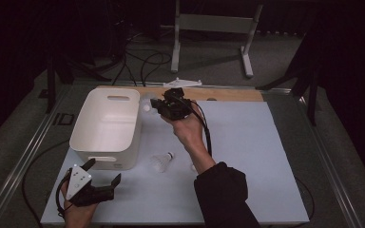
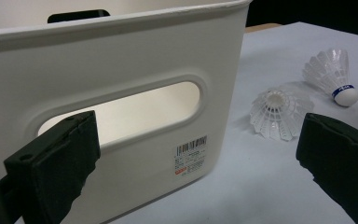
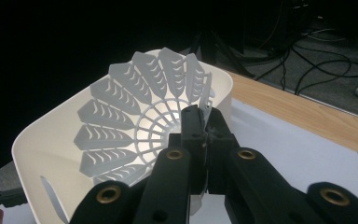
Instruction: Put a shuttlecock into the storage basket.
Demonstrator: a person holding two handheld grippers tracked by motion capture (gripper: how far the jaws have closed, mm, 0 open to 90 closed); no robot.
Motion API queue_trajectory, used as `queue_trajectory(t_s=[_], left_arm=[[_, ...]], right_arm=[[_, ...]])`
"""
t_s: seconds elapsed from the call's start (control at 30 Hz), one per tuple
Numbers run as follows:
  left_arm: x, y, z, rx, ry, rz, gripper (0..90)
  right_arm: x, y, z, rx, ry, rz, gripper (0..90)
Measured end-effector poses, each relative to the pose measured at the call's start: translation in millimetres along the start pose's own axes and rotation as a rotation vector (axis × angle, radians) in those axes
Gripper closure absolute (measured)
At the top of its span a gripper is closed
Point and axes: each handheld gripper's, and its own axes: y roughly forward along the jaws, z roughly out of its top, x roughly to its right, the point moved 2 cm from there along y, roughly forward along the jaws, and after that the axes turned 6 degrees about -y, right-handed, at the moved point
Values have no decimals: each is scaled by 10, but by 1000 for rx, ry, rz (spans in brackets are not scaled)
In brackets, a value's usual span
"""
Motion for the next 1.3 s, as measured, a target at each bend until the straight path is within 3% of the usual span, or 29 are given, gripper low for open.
queue_trajectory(t_s=[1.0,1.3], left_arm=[[-2,-5,2,3,-1,0,1],[-4,-6,3,4,1,2,1]], right_arm=[[-313,216,85,-16,-46,47,894],[-469,332,79,-37,-64,70,895]])
